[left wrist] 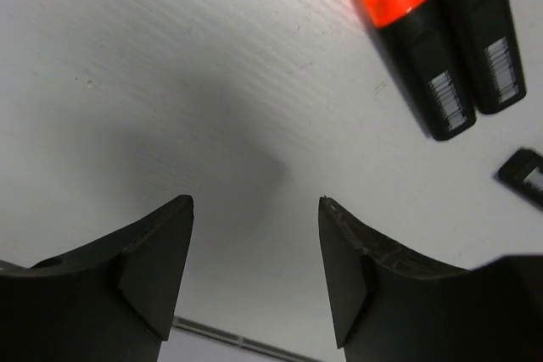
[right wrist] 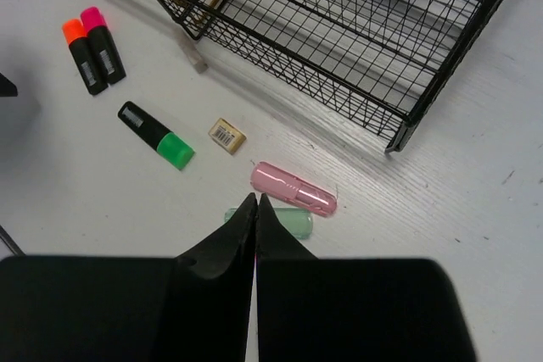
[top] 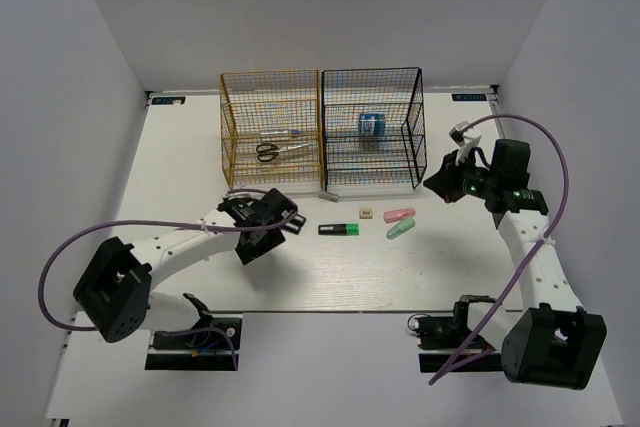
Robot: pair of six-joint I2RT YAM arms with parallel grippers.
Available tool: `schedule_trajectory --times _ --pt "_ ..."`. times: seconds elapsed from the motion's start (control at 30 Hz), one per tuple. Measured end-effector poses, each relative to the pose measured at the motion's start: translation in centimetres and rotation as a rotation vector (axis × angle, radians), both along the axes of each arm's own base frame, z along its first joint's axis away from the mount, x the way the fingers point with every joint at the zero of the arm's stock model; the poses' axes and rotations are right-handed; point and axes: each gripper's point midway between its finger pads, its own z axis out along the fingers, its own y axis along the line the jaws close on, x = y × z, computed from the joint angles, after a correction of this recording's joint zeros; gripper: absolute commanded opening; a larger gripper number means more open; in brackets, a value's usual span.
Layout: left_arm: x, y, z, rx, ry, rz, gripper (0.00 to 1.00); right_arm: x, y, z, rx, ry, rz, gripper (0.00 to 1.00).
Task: Sort the stationery into containers
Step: Pick up the pen from the center of the board.
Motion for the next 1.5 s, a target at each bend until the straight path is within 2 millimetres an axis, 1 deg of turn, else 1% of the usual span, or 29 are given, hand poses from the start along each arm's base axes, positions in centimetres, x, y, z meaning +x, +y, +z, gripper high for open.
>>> schedule_trajectory --times 0.1,0.17,0.3,0.4,0.5,0.67,0.83,1.03,1.23,1.33,1.5 --pt "0.9 -0.3 -0.2 0.006 -0.048 0.049 0.66 0.1 0.3 -0.4 0.034 0.049 -0.015 0.00" --pt "1.6 -0.6 -0.1 0.017 -0.086 0.062 0.64 0.0 0.3 -0.3 0.043 0.048 -0.020 0.00" --pt "3.4 -2.0 0.5 0.017 -0.176 0.074 0.64 -0.6 0.6 -0.6 0.063 0.033 -0.014 0.00" --pt "4.9 -2.9 0.8 0.010 -0.231 0.108 0.67 -0.8 0.7 -0.7 0.068 0.038 -0.011 0.00" --pt "6.2 -3.6 0.4 0.008 -0.264 0.172 0.67 -0.8 0.8 -0.7 0.072 0.038 -0.006 0.00" --pt "7.6 -4.0 -0.1 0.018 -0.289 0.252 0.67 -1.0 0.9 -0.8 0.078 0.041 0.003 0.00" --pt "8.1 -3.6 -0.7 0.047 -0.288 0.295 0.62 -0.9 0.8 -0.7 0.078 0.037 0.001 0.00" --pt "8.3 -3.2 -1.4 0.090 -0.266 0.312 0.62 -0.8 0.7 -0.6 0.077 0.029 -0.002 0.00" --pt "8.2 -2.5 -2.6 0.125 -0.239 0.326 0.61 -0.7 0.7 -0.5 0.077 0.025 -0.005 0.00" --pt "8.6 -2.6 -2.7 0.123 -0.243 0.336 0.61 -0.6 0.5 -0.5 0.077 0.021 -0.010 0.00" --pt "8.5 -2.5 -3.4 0.137 -0.224 0.338 0.61 -0.6 0.4 -0.4 0.077 0.019 -0.016 0.00"
